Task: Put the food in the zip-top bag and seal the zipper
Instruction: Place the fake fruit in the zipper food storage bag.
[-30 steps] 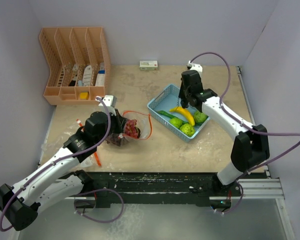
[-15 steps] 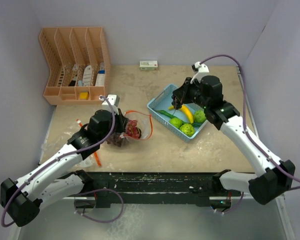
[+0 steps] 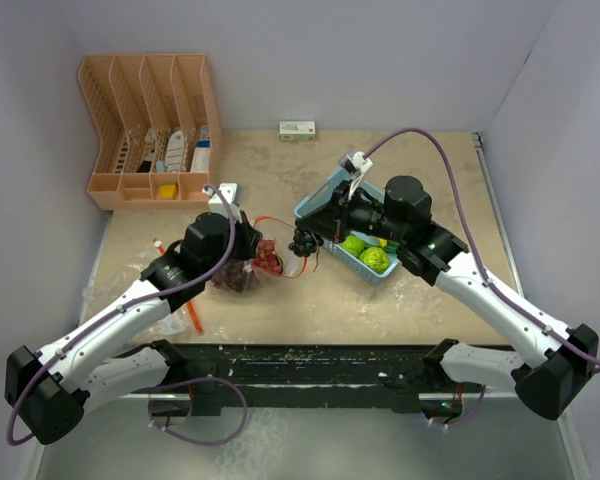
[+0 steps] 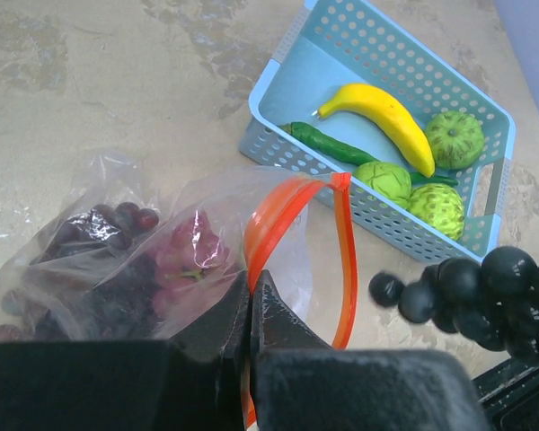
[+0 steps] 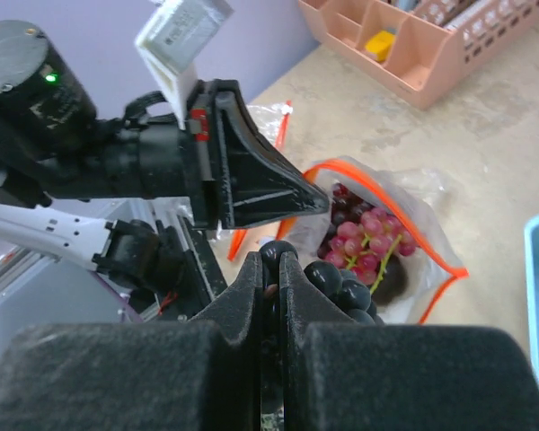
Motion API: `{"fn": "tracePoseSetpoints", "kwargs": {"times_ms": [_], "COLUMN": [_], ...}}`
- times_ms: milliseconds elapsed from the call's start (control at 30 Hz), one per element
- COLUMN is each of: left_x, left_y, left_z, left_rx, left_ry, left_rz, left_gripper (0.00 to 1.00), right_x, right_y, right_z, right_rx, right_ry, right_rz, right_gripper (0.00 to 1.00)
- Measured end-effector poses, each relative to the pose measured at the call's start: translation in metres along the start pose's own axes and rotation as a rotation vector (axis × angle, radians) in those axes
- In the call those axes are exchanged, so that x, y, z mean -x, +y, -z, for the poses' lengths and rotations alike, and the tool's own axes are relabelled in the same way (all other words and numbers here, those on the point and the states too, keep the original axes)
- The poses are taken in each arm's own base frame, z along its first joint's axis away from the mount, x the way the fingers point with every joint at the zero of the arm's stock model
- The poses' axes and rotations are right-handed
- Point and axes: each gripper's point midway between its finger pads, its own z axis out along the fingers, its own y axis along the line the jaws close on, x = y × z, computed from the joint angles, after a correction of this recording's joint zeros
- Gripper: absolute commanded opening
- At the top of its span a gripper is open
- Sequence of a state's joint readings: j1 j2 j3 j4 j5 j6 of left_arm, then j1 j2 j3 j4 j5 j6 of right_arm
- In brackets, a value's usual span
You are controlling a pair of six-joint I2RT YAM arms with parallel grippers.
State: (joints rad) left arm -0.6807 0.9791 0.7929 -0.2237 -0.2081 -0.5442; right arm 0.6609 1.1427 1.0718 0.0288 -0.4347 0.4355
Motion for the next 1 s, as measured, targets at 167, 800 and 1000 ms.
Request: {"fn": "tracePoseSetpoints", "kwargs": {"times_ms": [167,800,1000], "left_x": [0.001,0.011,0.012], "left_y": [-0.001,-0.006,-0.006], "left_z": [0.001,0.012,0.013], "left_rx": [-0.001,-0.032,-0.036], "left_ry": [-0.003,-0.039,-0.04], "left_rz": [0.015,0.031,0.033], "left_gripper": [0.0,0.0,0.0], "right_x": [0.004,-0.073,-0.074], "right_y": [0.007,-0.016,-0.042], "right_z": [-0.011,-0.095,-0.119], "right_rx": [0.065,0.004,-0.16], "right_ry": [-0.035,0.119,0.112], "right_rz": [-0.008,-0.063,-0.038], "right_gripper": [0.0,0.0,0.15]}}
